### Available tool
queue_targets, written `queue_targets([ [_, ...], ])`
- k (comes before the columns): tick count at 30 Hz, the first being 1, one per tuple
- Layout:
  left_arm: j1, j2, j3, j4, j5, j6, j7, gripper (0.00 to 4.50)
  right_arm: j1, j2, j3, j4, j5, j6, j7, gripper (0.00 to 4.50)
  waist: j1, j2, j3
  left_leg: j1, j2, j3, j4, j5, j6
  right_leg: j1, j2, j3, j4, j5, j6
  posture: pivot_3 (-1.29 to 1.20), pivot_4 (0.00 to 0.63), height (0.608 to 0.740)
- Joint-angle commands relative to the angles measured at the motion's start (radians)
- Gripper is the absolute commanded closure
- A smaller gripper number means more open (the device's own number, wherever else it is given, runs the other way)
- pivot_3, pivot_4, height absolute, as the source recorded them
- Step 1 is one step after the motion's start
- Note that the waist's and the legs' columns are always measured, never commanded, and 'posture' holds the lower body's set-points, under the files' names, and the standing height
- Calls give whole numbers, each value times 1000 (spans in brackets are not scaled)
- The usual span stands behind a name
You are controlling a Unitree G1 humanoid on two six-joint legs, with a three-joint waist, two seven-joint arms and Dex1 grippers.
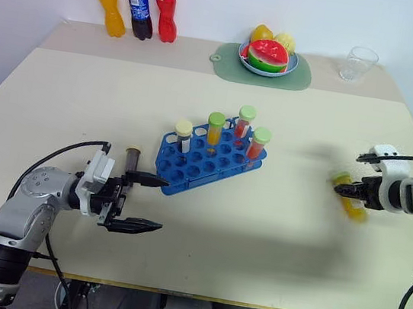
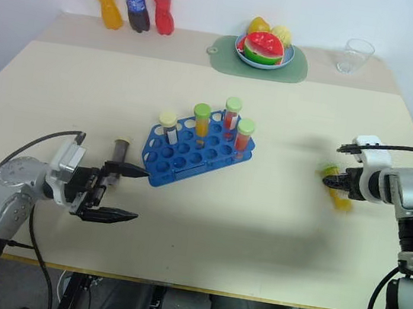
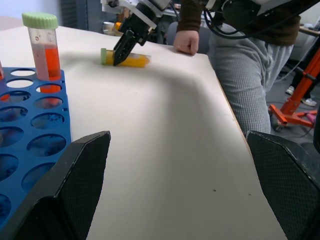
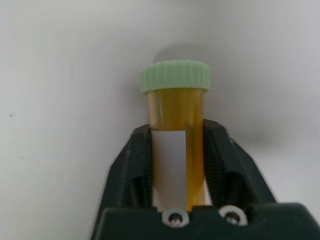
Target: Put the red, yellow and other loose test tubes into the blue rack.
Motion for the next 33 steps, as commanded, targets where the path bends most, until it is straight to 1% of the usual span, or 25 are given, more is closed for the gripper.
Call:
queue_targets([
  [1, 3, -2, 8, -31, -13, 3, 9, 0, 21, -5, 14, -53, -7, -37, 32, 3702, 0, 0, 0, 0, 0, 0, 0, 0, 0, 0, 0, 0, 0, 0, 0, 0, 150, 740],
  [3, 6, -7, 11, -30, -14, 2, 20, 0, 71, -21, -15, -111, 6, -113, 69, 3702, 1, 0, 0, 0, 0, 0, 0, 0, 0, 0, 0, 0, 0, 0, 0, 0, 150, 740],
  [4, 7, -11, 14, -30, -14, 1, 27, 0, 106, -29, -52, -159, 42, -146, 115, 3702, 2, 0, 0, 0, 0, 0, 0, 0, 0, 0, 0, 0, 0, 0, 0, 0, 150, 740],
  [6, 15, -20, 27, -30, -21, 0, 48, 0, 232, -23, -175, -309, 134, -296, 234, 3702, 4, 0, 0, 0, 0, -1, 0, 0, 0, 0, 0, 0, 0, 0, 0, 0, 150, 740],
  [8, 19, -27, 39, -27, -23, -2, 67, 0, 343, -24, -258, -433, 203, -381, 329, 3702, 7, 0, 0, -1, 0, -1, -1, 0, 1, 0, 0, -1, 0, 0, 1, 0, 150, 740],
  [10, 27, -30, 53, -17, -20, -8, 88, 0, 417, 12, -321, -527, 261, -427, 347, 3702, 5, 0, 0, -1, 1, -1, -1, 0, 1, 0, 0, -1, 0, -1, 1, 0, 150, 740],
  [12, 44, -28, 83, -5, -24, -14, 107, 0, 469, 95, -377, -637, 358, -447, 335, 3702, 2, 0, 0, 0, 1, -1, 0, 0, 1, 1, 0, 0, 0, 0, 1, 0, 150, 740],
  [13, 52, -25, 96, -1, -28, -13, 111, 0, 479, 134, -383, -667, 373, -466, 311, 3702, 0, 0, 0, 1, 1, -2, 1, 0, 1, 1, 0, 1, 0, 0, 1, 0, 150, 740],
  [16, 67, -15, 115, 10, -24, -17, 108, 0, 463, 257, -371, -698, 412, -514, 246, 3702, 3, 0, 0, 2, 1, -2, 2, 0, 1, 2, 0, 1, 1, 0, 1, 0, 150, 740],
  [20, 52, -14, 121, 46, 16, -36, 142, 0, 450, 451, -249, -733, 263, -750, 118, 3702, 4, 0, 0, 2, 1, -2, 2, 0, 0, 2, 0, 1, 1, -1, 1, 0, 150, 740],
  [22, 45, -18, 126, 49, 5, -30, 146, 0, 425, 547, -203, -719, 237, -801, 47, 3702, 4, 0, 0, 1, 1, -2, 1, 0, 0, 0, -1, 1, 1, 0, 1, 0, 150, 740],
  [25, 39, -23, 130, 54, 0, -30, 153, 0, 377, 656, -151, -647, 182, -893, -27, 3702, 3, 0, 0, 0, 1, -3, 0, 0, 0, -1, -2, 1, 2, 0, 1, 0, 150, 740],
  [29, 39, -38, 133, 52, -3, -34, 175, 0, 324, 766, -109, -569, 152, -992, -84, 3702, 3, 0, 0, 1, 1, -3, 0, 0, 0, -1, -2, 1, 2, 0, 1, 0, 150, 740],
  [33, 47, -48, 142, 45, -8, -31, 193, 0, 311, 799, -56, -507, 121, -1077, -62, 3702, 3, 0, 0, 1, 1, -3, -1, 0, 0, -1, -2, 1, 2, 0, 1, 0, 150, 740],
])
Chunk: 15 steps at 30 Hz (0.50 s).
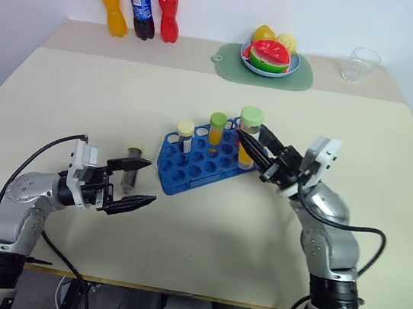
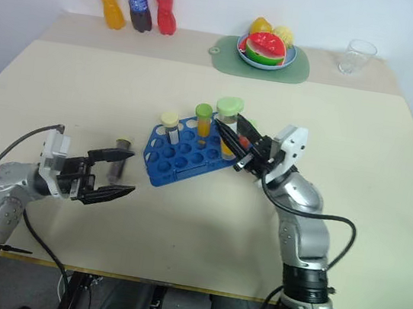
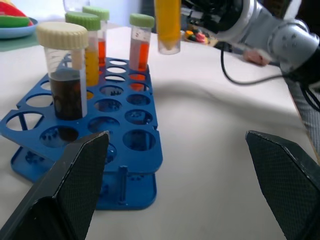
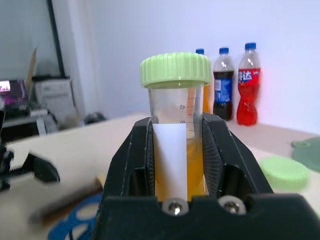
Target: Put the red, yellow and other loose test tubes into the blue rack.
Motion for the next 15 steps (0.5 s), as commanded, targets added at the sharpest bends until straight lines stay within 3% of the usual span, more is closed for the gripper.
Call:
queue_targets([
  [1, 7, -3, 32, -20, -18, -9, 12, 0, -16, 20, 38, 32, -30, -92, 11, 3702, -1, 0, 0, 0, 0, 0, 0, 0, 0, 0, 0, 0, 0, 0, 0, 0, 150, 740],
  [15, 30, -15, 52, -37, -21, -12, 45, 0, -59, 111, 88, 302, -139, -332, -58, 3702, -3, 0, 0, 1, -1, 0, 0, 0, 0, 0, 1, 0, 1, 0, 0, 0, 150, 740],
])
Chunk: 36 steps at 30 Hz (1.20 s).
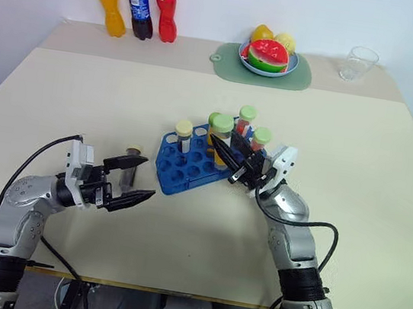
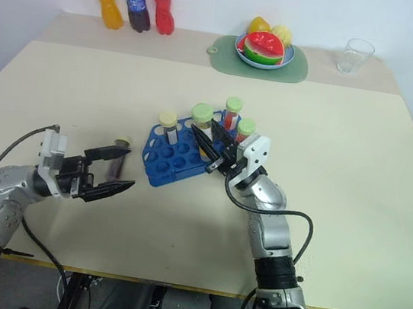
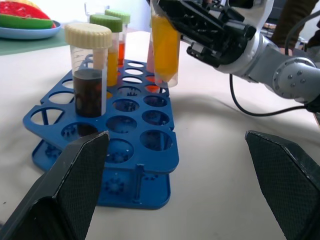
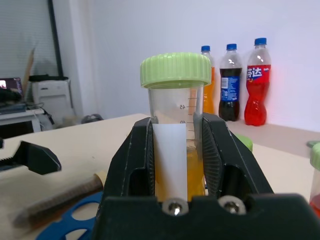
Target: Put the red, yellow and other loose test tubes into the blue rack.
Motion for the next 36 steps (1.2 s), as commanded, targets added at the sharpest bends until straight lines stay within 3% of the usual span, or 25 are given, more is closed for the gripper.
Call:
queue_targets([
  [1, 7, 0, 30, -39, -21, -11, 7, 0, -32, 11, -8, 44, -12, -67, -14, 3702, 0, 0, 0, 0, 0, 0, 0, 0, 0, 0, 0, 0, 0, 0, 0, 0, 150, 740],
  [21, 26, -37, 55, -68, -51, 1, 58, 0, -40, 33, 15, 205, 2, -172, 28, 3702, -5, 0, 0, 0, 0, 0, 0, 0, 0, 0, 0, 0, 0, 0, 0, 0, 150, 740],
  [28, 27, -53, 77, -82, -67, 5, 112, 0, -52, -3, 10, 260, -91, -307, 6, 285, -21, 0, 0, 0, 0, 0, 0, 0, 0, 0, 0, 0, 1, 0, 0, 0, 150, 740],
  [29, 23, -58, 84, -83, -63, 1, 132, 0, -49, -12, 11, 258, -94, -311, 12, 85, -21, 0, 0, 0, 0, 0, 0, 0, 0, 0, 0, 0, 1, 0, 0, 0, 150, 740],
  [36, -36, -126, 163, -146, -148, 61, 340, 0, 8, -140, 20, 136, -101, -257, 64, 85, -17, 0, 0, 0, 0, -1, 0, 0, 0, 1, -1, 0, 0, 0, 0, 0, 150, 740],
])
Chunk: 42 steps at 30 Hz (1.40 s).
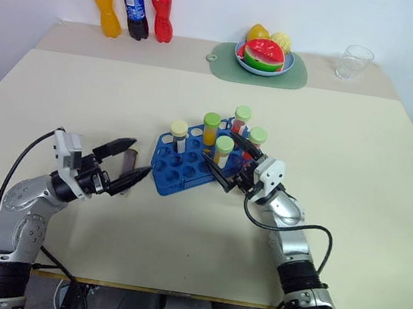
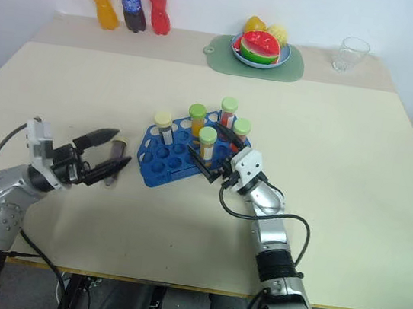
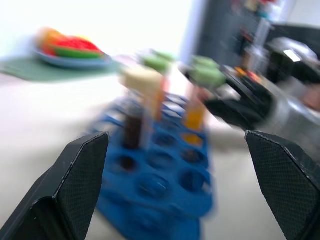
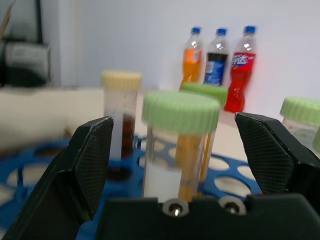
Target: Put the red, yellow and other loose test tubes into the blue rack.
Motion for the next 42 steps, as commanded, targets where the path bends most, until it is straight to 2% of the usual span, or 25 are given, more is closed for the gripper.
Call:
queue_targets([
  [1, -43, -18, 59, -97, -68, 56, 150, 0, 30, -62, 3, -116, 23, 34, 48, 85, -1, 0, 0, 0, 0, 0, 0, 0, 0, 0, 0, 0, 0, 0, 0, 0, 150, 740],
  [2, -55, -23, 64, -114, -72, 75, 196, 0, 40, -85, 3, -137, 32, 50, 67, 85, -1, 0, 0, 0, 0, 0, 0, 0, 0, 0, 0, 0, 0, 0, 0, 0, 150, 740],
  [7, -93, 28, 128, -244, -276, 381, 538, 0, 137, -290, -28, -260, 53, 127, 179, 85, 3, -1, 0, 0, 0, -1, 1, 0, 0, 1, 0, 0, 0, 0, 0, 0, 150, 740],
  [9, -102, 81, 153, -301, -300, 541, 761, 0, 184, -381, -62, -319, 97, 158, 238, 85, 1, -1, 0, 0, 0, -1, 1, 0, 0, 2, 0, 0, 0, 0, 0, 0, 150, 740],
  [11, -115, 122, 176, -321, -411, 690, 969, 0, 205, -454, -95, -358, 134, 190, 279, 85, -2, -1, 0, 1, 0, -1, 1, 0, 0, 1, 0, 0, 0, 0, 1, 0, 150, 740],
  [13, -159, 147, 177, -307, -488, 799, 1137, 0, 204, -507, -112, -377, 158, 211, 318, 85, -3, -1, 0, 2, 0, -1, 1, 0, 0, 2, 0, 0, 1, 0, 1, 0, 150, 740],
  [17, -277, 203, 132, -183, -775, 947, 1447, 0, 161, -536, -132, -364, 179, 233, 341, 85, -2, -3, 1, 2, -1, -4, 4, 0, 0, 5, 2, -1, 1, 0, 0, 0, 150, 740],
  [24, -345, 338, -54, -73, -1156, 919, 1807, 0, 112, -517, -121, -351, 166, 239, 339, 85, 4, -3, 1, 0, -1, -4, 3, 1, -2, 2, 0, -1, 1, 0, 1, 0, 150, 740],
  [27, -365, 366, -128, -32, -1251, 876, 1904, 0, 114, -510, -116, -357, 161, 240, 335, 85, 16, -3, 1, 1, -1, -4, 2, 2, -3, 2, 0, -1, 0, 0, 0, 0, 150, 740],
  [32, -399, 331, -193, 44, -1261, 845, 2014, 0, 119, -503, -119, -365, 158, 244, 331, 85, 30, -3, 1, 0, -4, -4, 2, 2, -4, 2, 0, -1, 1, 0, 0, 0, 150, 740],
  [39, -519, 213, -263, 234, -1255, 801, 2122, 0, 144, -514, -122, -385, 177, 250, 358, 85, 32, -3, 1, 1, -5, -4, 2, 3, -5, 3, 0, -1, 0, 0, 0, 0, 150, 740],
  [42, -557, 164, -271, 296, -1239, 787, 2151, 0, 168, -534, -128, -411, 203, 251, 401, 85, 32, -3, 1, 1, -5, -4, 2, 6, -11, 3, 0, -1, 0, 0, 0, 0, 150, 740],
])
